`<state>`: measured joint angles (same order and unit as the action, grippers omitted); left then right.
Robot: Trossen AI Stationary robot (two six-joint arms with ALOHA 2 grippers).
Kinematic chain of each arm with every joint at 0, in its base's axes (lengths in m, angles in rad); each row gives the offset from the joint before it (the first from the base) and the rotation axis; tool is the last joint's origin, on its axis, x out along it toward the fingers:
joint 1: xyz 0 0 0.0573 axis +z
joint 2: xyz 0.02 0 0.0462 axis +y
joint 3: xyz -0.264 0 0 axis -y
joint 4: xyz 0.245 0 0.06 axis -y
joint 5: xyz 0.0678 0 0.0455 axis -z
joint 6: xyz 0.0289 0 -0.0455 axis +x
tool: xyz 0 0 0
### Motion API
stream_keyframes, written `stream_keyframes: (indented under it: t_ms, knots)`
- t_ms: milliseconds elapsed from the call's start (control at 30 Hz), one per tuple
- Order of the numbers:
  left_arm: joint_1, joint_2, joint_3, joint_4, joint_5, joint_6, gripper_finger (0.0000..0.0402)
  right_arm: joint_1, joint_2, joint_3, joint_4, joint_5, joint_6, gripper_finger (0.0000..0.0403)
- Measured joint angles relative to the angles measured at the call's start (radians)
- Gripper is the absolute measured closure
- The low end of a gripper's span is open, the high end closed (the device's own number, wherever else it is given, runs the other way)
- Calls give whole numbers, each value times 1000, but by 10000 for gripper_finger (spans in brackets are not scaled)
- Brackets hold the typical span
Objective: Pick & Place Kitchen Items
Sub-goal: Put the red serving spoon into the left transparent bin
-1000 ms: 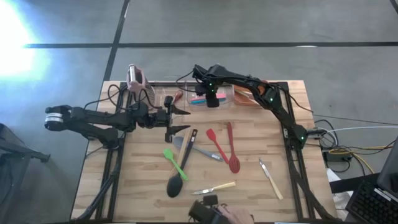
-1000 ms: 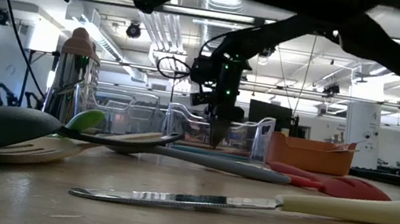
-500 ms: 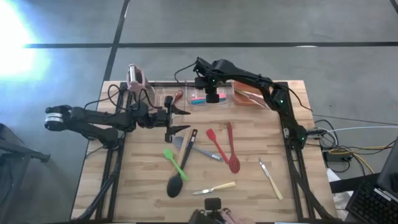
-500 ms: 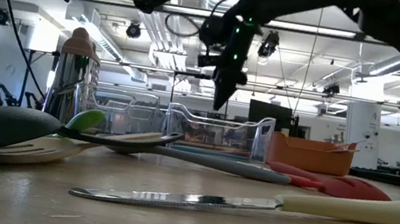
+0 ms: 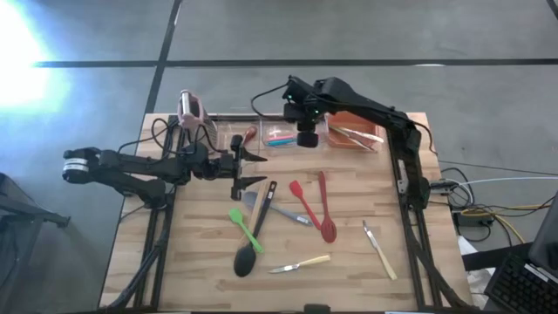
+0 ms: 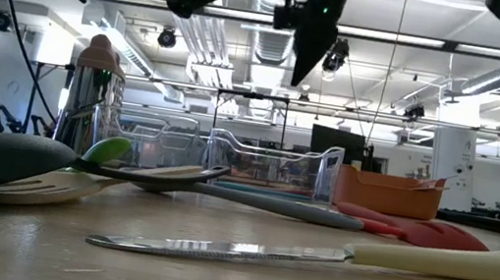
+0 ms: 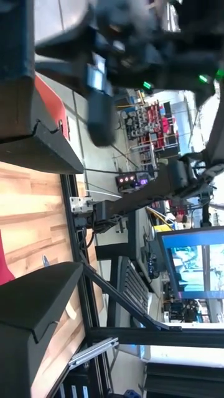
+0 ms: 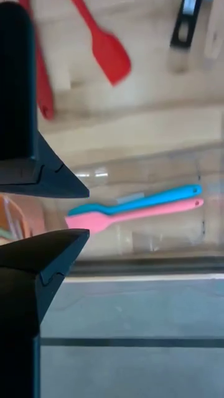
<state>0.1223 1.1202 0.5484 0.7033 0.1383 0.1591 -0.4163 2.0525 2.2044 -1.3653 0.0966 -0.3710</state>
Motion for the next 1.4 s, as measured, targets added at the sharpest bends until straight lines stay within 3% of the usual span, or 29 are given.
stream_keyframes:
  t_ms: [467, 667, 833, 1133, 1400]
  knots:
    - [0, 0, 0, -50, 0, -23, 156, 179, -107, -11, -164, -3, 187, 298]
    - [-1, 0, 0, -84, 1, -40, 156, 248, -158, -82, -201, -2, 295, 307]
    - [-1, 0, 0, -111, 1, -49, 156, 304, -231, -239, -173, 0, 431, 315]
    - [-1, -1, 0, -154, 2, -81, 156, 419, -438, -669, 70, 0, 750, 305]
    - [-1, -1, 0, -142, 2, -109, 156, 490, -590, -980, 440, 49, 1092, 285]
